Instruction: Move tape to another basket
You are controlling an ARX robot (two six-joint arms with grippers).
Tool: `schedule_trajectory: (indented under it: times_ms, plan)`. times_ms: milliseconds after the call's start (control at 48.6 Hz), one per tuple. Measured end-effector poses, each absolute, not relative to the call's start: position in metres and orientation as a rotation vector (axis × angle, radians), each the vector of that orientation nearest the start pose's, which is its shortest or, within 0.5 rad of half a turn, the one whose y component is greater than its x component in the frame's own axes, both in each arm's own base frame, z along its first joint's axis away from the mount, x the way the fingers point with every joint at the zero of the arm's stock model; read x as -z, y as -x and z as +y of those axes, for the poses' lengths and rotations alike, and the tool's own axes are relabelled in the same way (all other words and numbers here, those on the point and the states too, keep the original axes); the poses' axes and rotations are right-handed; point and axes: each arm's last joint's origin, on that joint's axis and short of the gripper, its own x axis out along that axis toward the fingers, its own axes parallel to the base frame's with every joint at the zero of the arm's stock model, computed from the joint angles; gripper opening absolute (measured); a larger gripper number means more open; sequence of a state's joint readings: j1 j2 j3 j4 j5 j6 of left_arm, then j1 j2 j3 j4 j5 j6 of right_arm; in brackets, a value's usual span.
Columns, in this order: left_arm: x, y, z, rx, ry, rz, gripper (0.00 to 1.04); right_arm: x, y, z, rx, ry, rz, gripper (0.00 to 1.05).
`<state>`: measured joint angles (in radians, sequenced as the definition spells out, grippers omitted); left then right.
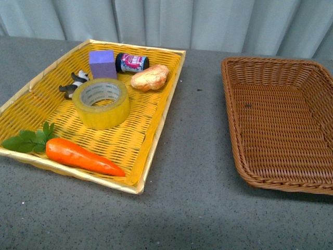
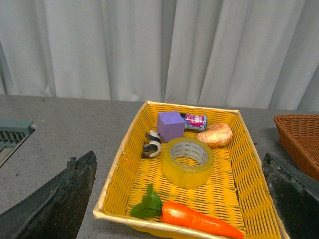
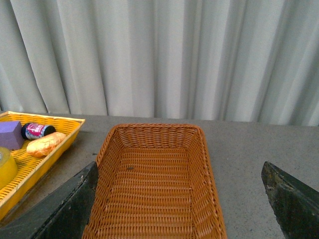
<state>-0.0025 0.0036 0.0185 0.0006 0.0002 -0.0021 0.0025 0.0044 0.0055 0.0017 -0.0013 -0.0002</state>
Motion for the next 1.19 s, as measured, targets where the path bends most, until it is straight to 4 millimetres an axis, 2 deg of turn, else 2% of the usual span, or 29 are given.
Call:
schedule_trajectory:
  times_ms: [82, 123, 206, 267, 391, 535, 658, 885, 1193]
  plan:
    - [-0.169, -0.097, 0.000, -0.011, 0.003, -0.010, 0.98, -0.165, -0.098, 0.000, -0.004, 0.000, -0.003, 0.96]
    - [-0.167, -0.098, 0.000, -0.147, 0.000, 0.109, 0.98, -0.165, -0.098, 0.000, -0.004, 0.000, -0.003, 0.96]
    - [-0.162, -0.104, 0.002, -0.269, -0.026, 0.217, 0.98, -0.165, -0.098, 0.000, -0.003, 0.000, -0.004, 0.96]
    - [-0.162, -0.112, 0.004, -0.281, -0.017, 0.252, 0.98, -0.165, -0.098, 0.000, -0.003, 0.000, -0.004, 0.96]
    - [-0.178, -0.132, 0.008, -0.253, 0.028, 0.254, 0.98, -0.165, -0.098, 0.000, -0.004, 0.000, -0.004, 0.96]
    - [-0.199, -0.169, 0.009, -0.197, 0.047, 0.252, 0.98, -0.165, -0.098, 0.000, -0.003, 0.000, -0.004, 0.96]
    - [-0.202, -0.202, 0.004, -0.144, 0.043, 0.334, 0.98, -0.165, -0.098, 0.000, -0.003, 0.000, -0.004, 0.96]
    - [-0.193, -0.269, -0.007, -0.079, 0.045, 0.549, 0.98, -0.165, -0.098, 0.000, -0.003, 0.000, -0.004, 0.96]
    - [-0.170, -0.339, -0.012, -0.111, 0.079, 0.755, 0.98, -0.165, -0.098, 0.000, -0.003, 0.000, -0.004, 0.96]
